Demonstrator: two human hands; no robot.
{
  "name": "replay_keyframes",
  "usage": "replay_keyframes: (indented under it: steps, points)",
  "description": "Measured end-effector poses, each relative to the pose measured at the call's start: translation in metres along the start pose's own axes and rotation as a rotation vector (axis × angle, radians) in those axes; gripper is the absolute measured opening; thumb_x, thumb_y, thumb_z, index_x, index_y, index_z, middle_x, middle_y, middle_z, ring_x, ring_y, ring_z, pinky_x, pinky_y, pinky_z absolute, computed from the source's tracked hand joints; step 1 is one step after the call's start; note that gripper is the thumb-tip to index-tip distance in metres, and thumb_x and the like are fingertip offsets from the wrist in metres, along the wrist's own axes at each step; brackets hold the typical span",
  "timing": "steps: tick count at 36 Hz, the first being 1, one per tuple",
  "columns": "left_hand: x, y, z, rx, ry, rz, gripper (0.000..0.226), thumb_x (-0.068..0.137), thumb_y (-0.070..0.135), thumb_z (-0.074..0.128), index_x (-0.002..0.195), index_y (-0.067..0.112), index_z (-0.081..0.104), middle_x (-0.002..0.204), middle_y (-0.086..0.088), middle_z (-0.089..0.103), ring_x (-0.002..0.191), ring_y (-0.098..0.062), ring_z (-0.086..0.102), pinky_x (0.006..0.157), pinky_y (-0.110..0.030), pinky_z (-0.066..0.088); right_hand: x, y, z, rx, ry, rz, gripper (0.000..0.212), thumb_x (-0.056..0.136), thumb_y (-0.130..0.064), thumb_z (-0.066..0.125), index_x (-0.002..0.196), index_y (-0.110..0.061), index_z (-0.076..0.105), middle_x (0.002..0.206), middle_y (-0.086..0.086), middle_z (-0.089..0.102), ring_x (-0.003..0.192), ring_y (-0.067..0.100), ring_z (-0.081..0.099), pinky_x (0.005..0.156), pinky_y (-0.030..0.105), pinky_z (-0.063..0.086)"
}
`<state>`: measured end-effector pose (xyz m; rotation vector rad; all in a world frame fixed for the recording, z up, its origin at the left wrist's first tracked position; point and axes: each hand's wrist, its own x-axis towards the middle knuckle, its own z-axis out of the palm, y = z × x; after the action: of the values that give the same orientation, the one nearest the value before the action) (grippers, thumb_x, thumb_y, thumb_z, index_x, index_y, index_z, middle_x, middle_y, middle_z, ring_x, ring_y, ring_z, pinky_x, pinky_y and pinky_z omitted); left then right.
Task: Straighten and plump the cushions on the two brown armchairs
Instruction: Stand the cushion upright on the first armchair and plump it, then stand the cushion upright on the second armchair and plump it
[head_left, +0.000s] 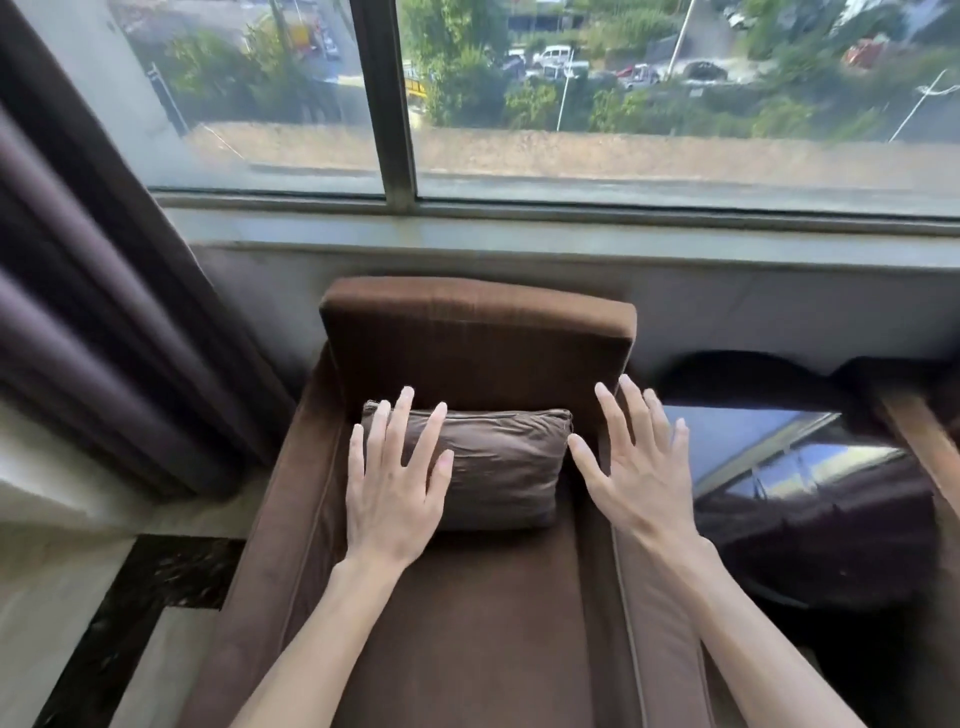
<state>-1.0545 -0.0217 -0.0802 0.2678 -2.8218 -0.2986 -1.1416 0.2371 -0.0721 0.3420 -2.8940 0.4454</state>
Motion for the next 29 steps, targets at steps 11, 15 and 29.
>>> replay_keyframes:
  steps: [11,15,29]
  points:
    - [-0.077,0.093,-0.104,0.010,0.055,0.041,0.059,0.102,0.051,0.025,0.157,0.030,0.022,0.167,-0.002,0.012,0.154,-0.028,0.012,0.122,-0.058,0.011,-0.094,-0.017,-0.130,-0.029,0.101,-0.123,0.075,0.095,-0.067,0.042,0.161,-0.034,0.023,0.171,-0.009,0.009,0.159,0.023,0.007,0.124,0.063,0.009]
    - [-0.088,0.102,-0.118,0.006,0.077,0.044,0.060,0.102,0.050,0.022,0.157,0.027,0.024,0.167,-0.004,0.013,0.154,-0.030,0.014,0.121,-0.060,0.013,-0.114,-0.017,-0.148,-0.032,0.160,-0.102,0.076,0.095,-0.065,0.045,0.160,-0.033,0.025,0.171,-0.008,0.009,0.159,0.024,0.010,0.123,0.064,0.012]
    - [-0.057,0.132,-0.157,-0.136,0.105,0.369,0.063,0.102,0.053,0.022,0.159,0.030,0.009,0.168,0.003,0.001,0.155,-0.025,0.002,0.122,-0.061,0.010,-0.143,-0.028,-0.196,-0.103,0.353,0.108,0.077,0.095,-0.066,0.040,0.162,-0.035,0.018,0.172,-0.008,0.005,0.159,0.024,0.006,0.122,0.068,0.005]
